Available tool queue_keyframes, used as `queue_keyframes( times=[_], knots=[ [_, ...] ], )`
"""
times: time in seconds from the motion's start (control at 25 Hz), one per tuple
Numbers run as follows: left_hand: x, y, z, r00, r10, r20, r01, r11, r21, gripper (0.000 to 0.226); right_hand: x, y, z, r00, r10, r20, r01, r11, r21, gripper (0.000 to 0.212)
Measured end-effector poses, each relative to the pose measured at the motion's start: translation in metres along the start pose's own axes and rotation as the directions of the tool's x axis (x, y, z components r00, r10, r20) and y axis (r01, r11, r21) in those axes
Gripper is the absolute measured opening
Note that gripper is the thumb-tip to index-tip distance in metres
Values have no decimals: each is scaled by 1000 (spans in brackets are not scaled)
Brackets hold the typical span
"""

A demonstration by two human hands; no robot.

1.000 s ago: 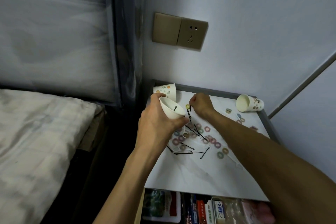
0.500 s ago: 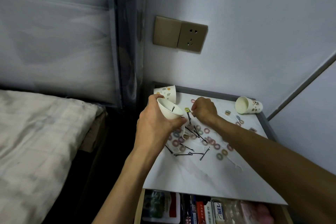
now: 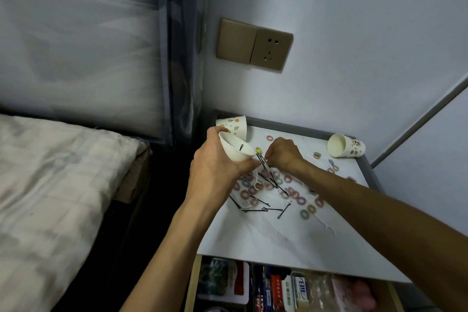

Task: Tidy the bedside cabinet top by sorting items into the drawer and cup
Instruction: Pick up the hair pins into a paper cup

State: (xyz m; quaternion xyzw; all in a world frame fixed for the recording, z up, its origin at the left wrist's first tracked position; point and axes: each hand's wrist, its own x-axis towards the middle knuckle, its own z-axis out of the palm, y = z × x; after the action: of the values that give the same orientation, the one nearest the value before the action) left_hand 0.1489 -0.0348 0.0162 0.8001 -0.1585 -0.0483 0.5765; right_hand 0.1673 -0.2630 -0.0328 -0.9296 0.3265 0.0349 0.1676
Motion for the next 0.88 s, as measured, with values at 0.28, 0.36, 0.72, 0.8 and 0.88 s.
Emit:
queue_keyframes(
  times=[0.28,0.36,0.72,0.8,0.88],
  knots=[
    [1,0,0,1000,-3,-4,3,1000,1,79,-4,-11,11,997,14,-80,-14,1000,-3,23],
    [1,0,0,1000,1,0,-1,1000,4,79,-4,-13,13,994,13,-112,-17,999,-34,22],
    [1,-2,-3,1000,-4,8,4,1000,16,78,-10,5,11,924,-383,-2,288,696,-658,30],
    [0,-2,-4,1000,-4,7,4,1000,11,77,-8,12,8,923,-384,18,311,719,-622,32],
    [-1,-1,-4,1000,-6,10,6,1000,7,77,-8,21,10,902,-429,41,364,707,-606,35]
  ],
)
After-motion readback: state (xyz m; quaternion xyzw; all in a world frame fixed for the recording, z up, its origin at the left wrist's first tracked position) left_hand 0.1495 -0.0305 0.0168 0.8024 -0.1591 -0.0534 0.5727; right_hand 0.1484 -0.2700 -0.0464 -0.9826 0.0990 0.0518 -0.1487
